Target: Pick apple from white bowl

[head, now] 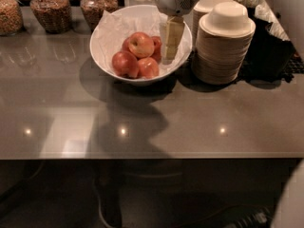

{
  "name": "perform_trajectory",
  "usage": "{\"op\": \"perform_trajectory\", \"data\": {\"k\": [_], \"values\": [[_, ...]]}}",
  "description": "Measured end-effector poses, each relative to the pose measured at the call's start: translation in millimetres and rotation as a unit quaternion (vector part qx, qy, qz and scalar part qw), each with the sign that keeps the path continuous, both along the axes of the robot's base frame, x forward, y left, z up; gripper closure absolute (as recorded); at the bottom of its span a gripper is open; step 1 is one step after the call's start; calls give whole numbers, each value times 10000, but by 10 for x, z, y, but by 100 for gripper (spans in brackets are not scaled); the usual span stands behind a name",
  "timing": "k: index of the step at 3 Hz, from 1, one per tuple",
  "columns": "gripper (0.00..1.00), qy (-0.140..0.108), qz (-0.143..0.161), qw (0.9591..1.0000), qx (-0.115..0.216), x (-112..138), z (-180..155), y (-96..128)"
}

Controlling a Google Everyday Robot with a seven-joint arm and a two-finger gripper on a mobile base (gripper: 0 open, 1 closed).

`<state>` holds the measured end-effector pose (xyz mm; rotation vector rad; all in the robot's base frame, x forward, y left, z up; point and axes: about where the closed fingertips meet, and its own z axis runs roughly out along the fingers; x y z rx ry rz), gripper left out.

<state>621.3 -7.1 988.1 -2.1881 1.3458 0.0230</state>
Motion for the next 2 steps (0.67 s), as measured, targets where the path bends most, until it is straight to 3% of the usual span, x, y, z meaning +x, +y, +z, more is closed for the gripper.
{"op": "perform_trajectory", "data": {"k": [1, 2], "values": [[0, 33, 337, 9993, -137, 169, -87, 194], [0, 71, 477, 9986, -198, 326, -231, 278]]}}
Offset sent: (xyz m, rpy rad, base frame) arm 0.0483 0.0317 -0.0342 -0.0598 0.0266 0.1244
